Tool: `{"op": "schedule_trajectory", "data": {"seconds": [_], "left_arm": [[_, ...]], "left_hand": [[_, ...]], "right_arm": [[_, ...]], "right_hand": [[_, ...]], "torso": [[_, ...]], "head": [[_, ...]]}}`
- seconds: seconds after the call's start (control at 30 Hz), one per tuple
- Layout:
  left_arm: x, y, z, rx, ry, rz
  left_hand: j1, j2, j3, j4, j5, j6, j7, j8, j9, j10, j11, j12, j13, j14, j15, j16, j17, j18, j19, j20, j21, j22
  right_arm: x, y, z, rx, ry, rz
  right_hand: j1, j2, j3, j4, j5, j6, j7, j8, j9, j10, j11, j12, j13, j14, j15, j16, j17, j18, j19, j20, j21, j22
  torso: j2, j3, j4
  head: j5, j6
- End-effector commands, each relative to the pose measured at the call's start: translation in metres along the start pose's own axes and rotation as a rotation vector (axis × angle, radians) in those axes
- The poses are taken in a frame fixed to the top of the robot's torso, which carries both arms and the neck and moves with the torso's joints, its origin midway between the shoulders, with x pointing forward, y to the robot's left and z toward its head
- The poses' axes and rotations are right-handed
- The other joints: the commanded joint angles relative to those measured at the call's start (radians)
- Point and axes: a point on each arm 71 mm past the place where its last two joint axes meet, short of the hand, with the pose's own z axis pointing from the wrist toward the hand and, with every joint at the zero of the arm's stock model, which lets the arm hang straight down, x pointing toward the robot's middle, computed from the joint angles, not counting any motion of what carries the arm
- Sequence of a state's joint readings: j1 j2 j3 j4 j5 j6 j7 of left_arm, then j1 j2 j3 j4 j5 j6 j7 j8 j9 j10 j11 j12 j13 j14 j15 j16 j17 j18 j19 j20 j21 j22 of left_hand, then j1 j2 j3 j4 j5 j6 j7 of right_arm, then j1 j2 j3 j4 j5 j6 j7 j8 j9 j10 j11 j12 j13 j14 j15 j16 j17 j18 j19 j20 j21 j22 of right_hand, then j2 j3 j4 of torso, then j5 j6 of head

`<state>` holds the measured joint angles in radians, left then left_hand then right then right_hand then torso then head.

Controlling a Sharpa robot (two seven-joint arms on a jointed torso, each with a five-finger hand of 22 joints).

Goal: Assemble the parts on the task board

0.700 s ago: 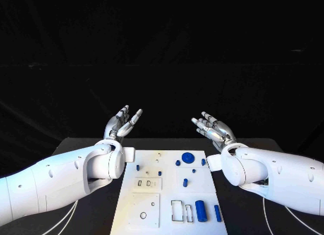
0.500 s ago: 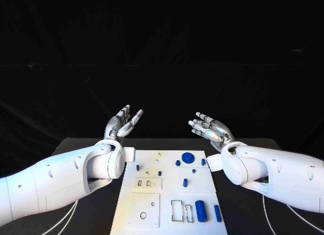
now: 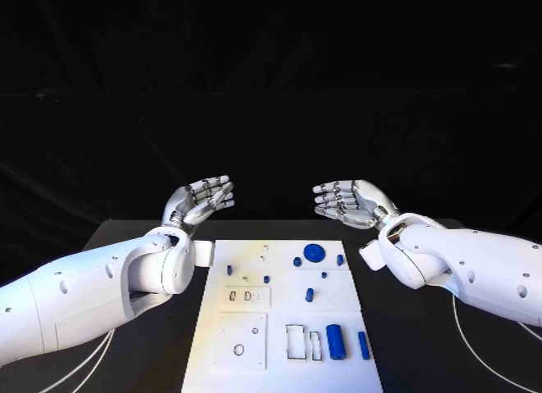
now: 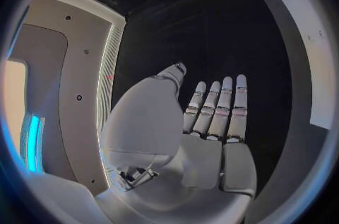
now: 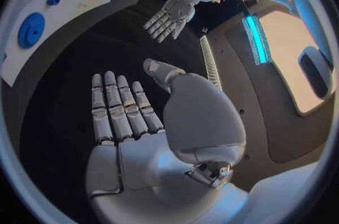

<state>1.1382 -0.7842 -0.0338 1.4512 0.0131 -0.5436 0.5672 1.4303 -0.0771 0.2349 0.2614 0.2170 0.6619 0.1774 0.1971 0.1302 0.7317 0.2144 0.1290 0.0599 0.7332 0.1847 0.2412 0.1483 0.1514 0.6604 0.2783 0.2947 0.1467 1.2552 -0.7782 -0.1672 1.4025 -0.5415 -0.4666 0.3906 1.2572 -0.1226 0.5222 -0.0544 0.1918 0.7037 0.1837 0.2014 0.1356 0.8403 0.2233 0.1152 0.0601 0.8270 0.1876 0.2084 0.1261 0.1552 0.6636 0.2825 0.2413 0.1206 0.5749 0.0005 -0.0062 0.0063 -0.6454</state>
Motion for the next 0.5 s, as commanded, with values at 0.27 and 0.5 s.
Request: {"op": "schedule_trajectory", "data": {"seconds": [0.27,0.5], "left_arm": [[0.010,-0.013,-0.010,0.000,0.158,0.010],[0.010,-0.023,-0.018,-0.010,0.201,-0.007]], "left_hand": [[0.073,-0.073,0.121,-0.037,-0.004,0.219,0.048,0.063,0.032,0.315,-0.044,-0.009,0.006,0.265,-0.060,0.069,0.068,0.031,0.203,-0.048,0.139,0.050],[0.057,-0.090,0.131,-0.034,-0.005,0.225,0.049,0.062,0.032,0.331,-0.046,-0.023,0.006,0.286,-0.065,0.075,0.081,0.030,0.211,-0.054,0.159,0.059]], "right_arm": [[0.010,0.005,0.005,0.011,0.236,-0.489],[0.018,0.013,0.008,0.002,0.286,-0.727]], "right_hand": [[0.012,-0.074,0.032,-0.041,0.007,0.247,0.018,0.053,0.031,0.325,-0.088,-0.014,0.010,0.373,-0.111,0.112,0.071,0.029,0.274,-0.086,0.152,0.055],[0.006,-0.109,-0.010,-0.034,0.041,0.296,-0.014,0.055,0.045,0.410,-0.126,-0.039,0.019,0.548,-0.171,0.259,0.200,0.026,0.399,-0.154,0.300,0.139]], "torso": [[0.041,-0.0026,0.0127],[0.073,-0.0087,0.0238]], "head": [[-0.010,0.000],[-0.022,0.004]]}}
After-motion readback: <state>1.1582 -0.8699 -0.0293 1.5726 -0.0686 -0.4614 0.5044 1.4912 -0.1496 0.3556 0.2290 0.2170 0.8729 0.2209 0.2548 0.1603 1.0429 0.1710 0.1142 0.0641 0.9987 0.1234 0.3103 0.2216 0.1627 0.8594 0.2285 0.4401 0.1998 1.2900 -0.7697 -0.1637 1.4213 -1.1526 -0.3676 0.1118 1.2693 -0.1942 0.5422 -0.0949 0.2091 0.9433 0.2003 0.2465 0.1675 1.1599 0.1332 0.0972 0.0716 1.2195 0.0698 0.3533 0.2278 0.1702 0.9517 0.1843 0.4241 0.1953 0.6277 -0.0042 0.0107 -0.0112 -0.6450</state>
